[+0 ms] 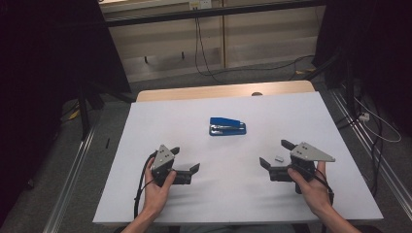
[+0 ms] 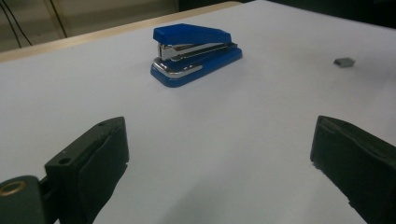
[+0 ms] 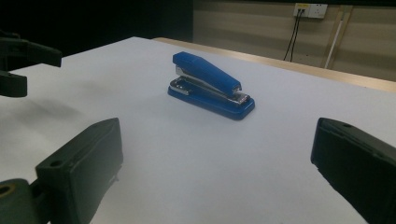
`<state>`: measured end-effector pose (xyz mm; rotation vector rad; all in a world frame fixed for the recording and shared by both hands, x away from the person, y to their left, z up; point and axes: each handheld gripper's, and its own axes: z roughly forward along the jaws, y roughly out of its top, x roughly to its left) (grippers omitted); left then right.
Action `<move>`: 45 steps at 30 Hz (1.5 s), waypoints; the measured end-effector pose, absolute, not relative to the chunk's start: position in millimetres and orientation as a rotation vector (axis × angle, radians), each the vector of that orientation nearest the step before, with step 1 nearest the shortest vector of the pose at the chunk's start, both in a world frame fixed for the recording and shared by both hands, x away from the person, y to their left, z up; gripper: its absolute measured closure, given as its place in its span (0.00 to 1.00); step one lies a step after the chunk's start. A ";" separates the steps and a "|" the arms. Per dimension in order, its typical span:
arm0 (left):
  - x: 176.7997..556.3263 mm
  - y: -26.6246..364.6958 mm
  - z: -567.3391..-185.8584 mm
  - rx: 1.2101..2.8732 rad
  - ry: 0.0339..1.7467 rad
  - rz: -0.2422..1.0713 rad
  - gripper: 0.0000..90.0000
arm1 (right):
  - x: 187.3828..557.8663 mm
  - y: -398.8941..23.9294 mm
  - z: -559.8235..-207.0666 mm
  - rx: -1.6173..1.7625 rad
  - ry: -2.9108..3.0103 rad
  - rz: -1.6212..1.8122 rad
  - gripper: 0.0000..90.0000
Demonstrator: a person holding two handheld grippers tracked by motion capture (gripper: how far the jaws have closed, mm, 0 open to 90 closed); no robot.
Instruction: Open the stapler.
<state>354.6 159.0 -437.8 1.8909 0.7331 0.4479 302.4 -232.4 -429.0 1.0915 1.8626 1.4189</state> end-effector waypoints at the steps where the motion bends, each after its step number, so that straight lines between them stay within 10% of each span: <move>1: 356.0 156.9 -438.8 1.894 0.726 0.448 0.05 | 302.4 -232.4 -429.0 1.092 1.863 1.419 0.02; 45: 450.7 107.8 -409.4 1.819 0.711 0.526 0.05 | 384.4 -177.7 -420.8 1.045 1.939 1.429 0.15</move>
